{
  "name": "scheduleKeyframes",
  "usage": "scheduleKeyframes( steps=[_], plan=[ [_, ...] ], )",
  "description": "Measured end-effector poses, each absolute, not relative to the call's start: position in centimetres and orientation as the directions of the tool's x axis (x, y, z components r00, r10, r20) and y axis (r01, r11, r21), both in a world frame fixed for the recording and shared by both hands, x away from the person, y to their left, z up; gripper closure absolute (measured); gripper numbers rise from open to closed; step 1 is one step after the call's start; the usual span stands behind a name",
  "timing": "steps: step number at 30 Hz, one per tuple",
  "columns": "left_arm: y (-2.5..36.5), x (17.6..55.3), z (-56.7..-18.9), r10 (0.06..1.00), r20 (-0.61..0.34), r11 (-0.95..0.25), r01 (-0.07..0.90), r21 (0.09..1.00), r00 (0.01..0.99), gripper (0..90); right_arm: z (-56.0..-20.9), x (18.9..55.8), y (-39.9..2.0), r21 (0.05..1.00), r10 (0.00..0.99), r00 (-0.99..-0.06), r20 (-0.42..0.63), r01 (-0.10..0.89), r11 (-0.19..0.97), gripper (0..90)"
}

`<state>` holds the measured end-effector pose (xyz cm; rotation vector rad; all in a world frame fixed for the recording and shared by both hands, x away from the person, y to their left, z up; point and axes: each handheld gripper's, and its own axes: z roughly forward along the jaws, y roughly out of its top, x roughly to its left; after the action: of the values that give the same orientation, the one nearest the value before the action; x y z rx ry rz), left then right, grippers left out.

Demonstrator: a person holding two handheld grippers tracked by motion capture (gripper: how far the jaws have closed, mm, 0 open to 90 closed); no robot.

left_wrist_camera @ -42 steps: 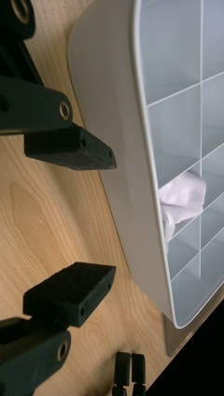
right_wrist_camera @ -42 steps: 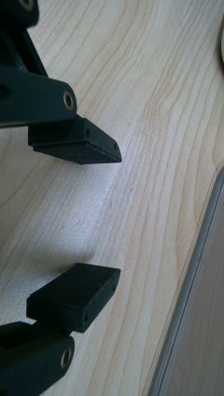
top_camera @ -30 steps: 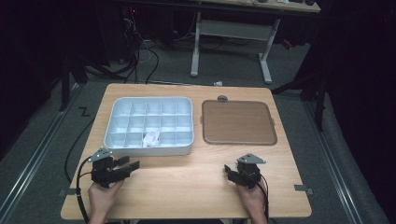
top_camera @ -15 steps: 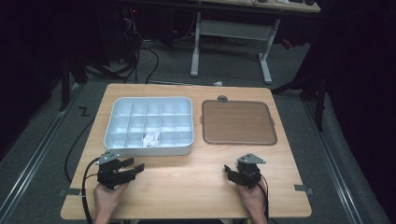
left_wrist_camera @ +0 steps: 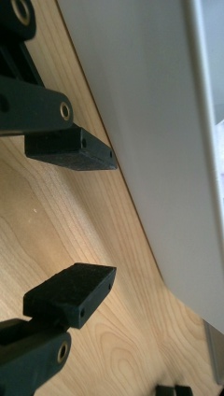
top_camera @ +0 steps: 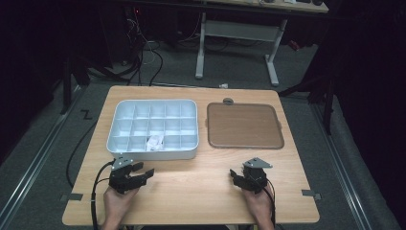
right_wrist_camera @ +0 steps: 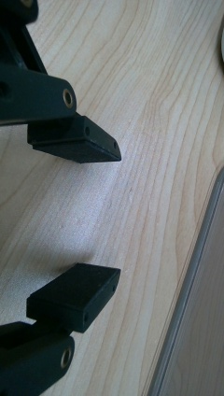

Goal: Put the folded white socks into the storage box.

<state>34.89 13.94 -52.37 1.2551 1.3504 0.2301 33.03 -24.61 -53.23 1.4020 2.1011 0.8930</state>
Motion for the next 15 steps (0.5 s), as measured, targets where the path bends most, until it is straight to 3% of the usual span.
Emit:
scheduleKeyframes(
  steps=[15],
  plan=[
    [12.4, 35.5, -54.1, 0.797, -0.518, 0.313, 0.519, 0.795, 0.312, 42.3, -53.2, 33.0, -24.6, 0.728, 0.927, -0.374, -0.018, 0.631, 0.268, 38.1]
  ],
)
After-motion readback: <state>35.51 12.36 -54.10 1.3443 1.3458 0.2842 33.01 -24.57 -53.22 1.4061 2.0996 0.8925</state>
